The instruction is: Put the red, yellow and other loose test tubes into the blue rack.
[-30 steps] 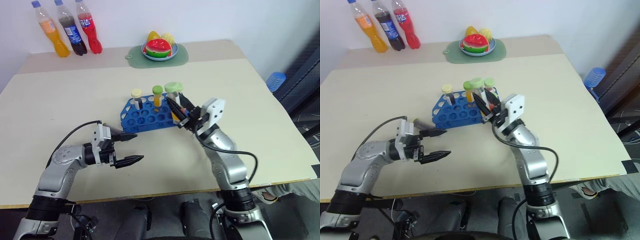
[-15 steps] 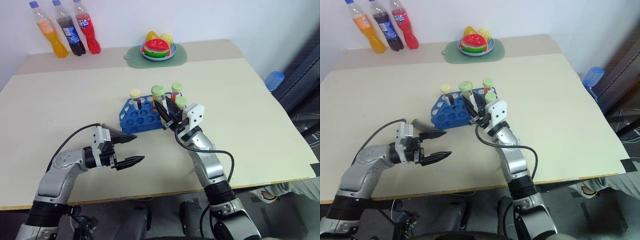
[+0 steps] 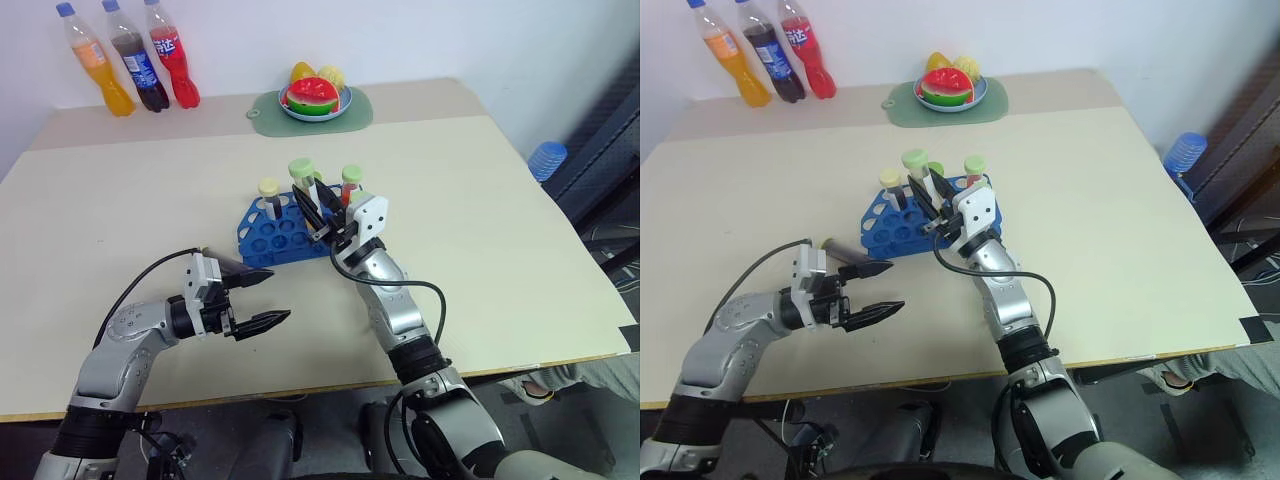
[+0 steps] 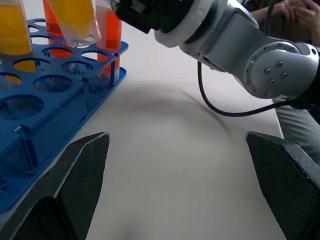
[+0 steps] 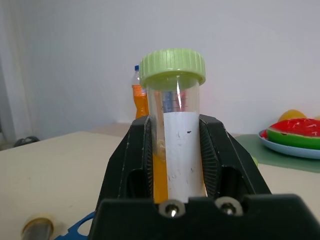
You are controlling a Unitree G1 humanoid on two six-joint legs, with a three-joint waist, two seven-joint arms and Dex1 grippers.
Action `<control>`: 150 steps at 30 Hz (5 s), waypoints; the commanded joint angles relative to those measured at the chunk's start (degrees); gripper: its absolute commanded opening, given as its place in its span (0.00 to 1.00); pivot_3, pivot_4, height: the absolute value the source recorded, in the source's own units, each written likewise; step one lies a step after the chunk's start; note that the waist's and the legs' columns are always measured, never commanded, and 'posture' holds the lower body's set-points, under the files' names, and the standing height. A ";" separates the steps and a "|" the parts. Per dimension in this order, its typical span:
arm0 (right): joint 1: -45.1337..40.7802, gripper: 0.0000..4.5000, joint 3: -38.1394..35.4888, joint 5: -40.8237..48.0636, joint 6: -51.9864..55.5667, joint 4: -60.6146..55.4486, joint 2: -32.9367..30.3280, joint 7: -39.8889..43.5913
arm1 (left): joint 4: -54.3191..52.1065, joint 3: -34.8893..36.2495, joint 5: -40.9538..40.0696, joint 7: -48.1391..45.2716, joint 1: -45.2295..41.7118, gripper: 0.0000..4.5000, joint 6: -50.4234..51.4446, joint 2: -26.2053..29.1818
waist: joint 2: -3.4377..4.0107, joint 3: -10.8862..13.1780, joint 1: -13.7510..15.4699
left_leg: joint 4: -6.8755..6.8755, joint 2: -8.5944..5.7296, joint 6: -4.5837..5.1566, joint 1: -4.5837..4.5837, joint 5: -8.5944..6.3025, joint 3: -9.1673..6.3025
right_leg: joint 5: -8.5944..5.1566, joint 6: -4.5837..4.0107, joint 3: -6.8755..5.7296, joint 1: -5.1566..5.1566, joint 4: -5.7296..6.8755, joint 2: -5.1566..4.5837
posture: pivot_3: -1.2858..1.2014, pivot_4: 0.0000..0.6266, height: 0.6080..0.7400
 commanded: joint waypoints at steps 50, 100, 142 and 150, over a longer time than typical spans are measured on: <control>-2.59 0.18 -1.46 -3.66 -11.20 14.86 2.12 -2.61 | -2.23 1.24 -0.54 0.83 1.11 1.00 -1.30 -1.00 | 0.03 -0.03 -1.18 | -0.01 0.00 -0.03 0.00 0.02 0.03 | 0.00 0.00 0.07 -0.04 0.05 0.02 | 0.52 0.24 1.00; 13.21 0.92 9.31 -16.40 41.72 -42.01 -13.82 2.58 | -0.88 0.14 0.04 -0.25 -0.23 1.00 -0.99 -1.81 | 0.02 -0.05 -0.79 | 0.02 0.00 -0.01 -0.03 0.01 0.06 | 0.00 0.00 0.08 -0.06 0.04 0.01 | 0.52 0.24 1.00; -3.59 0.20 4.17 -4.25 64.67 -38.65 -13.02 -1.10 | -1.54 0.18 -0.17 -0.47 -0.09 1.00 -0.89 -1.72 | 0.02 -0.05 -0.88 | 0.00 0.01 0.15 -0.07 -0.09 0.07 | 0.01 -0.01 0.08 -0.10 0.01 -0.01 | 0.52 0.24 1.00; -0.56 0.20 3.38 -3.68 63.05 -40.64 -12.33 -3.11 | -0.96 0.14 -0.14 -0.88 -0.62 1.00 -0.80 -1.62 | 0.02 -0.05 -0.82 | 0.00 0.01 0.16 -0.07 -0.09 0.07 | 0.01 -0.01 0.08 -0.10 0.01 -0.01 | 0.52 0.24 1.00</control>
